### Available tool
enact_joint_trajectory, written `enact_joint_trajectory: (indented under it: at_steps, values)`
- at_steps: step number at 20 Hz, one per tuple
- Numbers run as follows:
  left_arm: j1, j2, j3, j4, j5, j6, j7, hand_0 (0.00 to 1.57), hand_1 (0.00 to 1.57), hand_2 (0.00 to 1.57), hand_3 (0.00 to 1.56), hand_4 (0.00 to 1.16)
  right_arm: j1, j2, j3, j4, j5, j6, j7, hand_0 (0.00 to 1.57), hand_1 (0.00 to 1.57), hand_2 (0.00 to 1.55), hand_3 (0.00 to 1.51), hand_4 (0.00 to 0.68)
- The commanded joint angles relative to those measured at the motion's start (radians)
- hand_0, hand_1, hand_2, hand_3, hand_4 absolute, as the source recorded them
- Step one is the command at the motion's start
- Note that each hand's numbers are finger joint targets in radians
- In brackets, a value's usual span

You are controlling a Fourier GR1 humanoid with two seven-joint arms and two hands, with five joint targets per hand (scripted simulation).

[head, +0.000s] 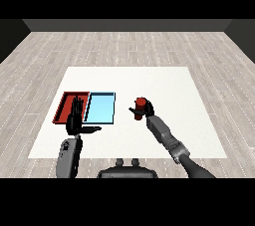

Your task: Pick the red can and put it in the red box

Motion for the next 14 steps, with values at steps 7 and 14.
enact_joint_trajectory:
  at_steps: [7,14]
  values:
    - [0.084,-0.021,-0.034,-0.013,0.006,-0.038,-0.058,0.00,0.00,0.00,0.00,0.00,0.049,-0.007,0.036,-0.121,0.068,-0.072,-0.012,1.44,1.44,1.44,1.37,0.602]
    - [0.013,-0.004,-0.048,0.020,-0.013,-0.036,-0.012,0.00,0.00,0.00,0.00,0.00,0.116,-0.029,0.081,-0.395,0.147,-0.149,0.081,1.42,1.42,1.43,1.37,0.621]
